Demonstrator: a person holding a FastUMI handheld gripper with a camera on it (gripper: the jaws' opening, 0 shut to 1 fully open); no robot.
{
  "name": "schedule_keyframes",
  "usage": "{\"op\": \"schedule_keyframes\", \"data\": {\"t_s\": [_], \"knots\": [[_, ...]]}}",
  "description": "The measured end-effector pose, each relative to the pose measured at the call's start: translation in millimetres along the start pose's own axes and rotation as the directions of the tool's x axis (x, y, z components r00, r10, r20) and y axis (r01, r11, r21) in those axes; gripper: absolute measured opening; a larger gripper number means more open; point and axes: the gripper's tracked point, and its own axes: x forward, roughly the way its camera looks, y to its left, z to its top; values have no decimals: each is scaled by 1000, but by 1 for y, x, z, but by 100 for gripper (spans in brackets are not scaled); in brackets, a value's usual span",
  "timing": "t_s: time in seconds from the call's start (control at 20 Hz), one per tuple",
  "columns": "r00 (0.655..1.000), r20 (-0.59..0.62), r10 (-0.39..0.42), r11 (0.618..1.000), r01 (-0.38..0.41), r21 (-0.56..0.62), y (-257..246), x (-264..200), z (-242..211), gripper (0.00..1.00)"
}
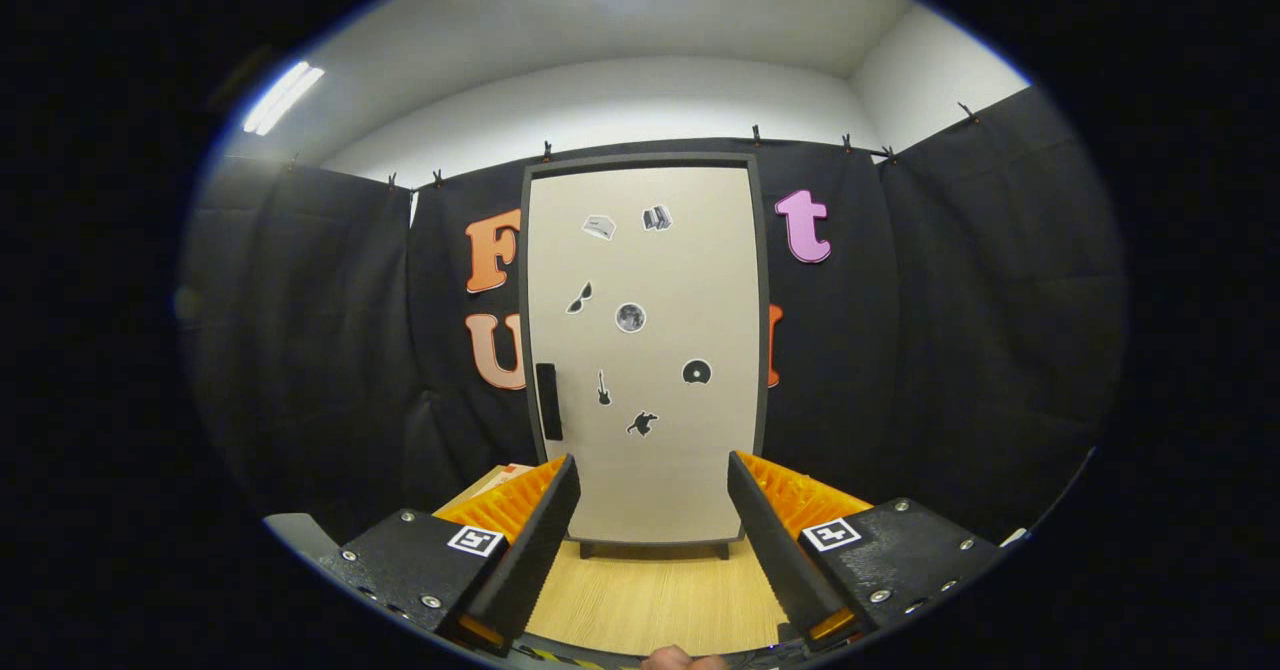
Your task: Open the shoe cabinet door, grab the shoes and put them into the shoe cabinet, then close the shoe cabinet door.
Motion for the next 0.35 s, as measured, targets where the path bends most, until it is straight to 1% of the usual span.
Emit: {"op": "schedule_keyframes", "data": {"t_s": [0.15, 0.35], "knots": [[1000, 19, -6, 1000, 6, 1, -10, -20, 7, 93], [999, 38, -6, 1000, 5, 7, -17, -36, 14, 93]]}}
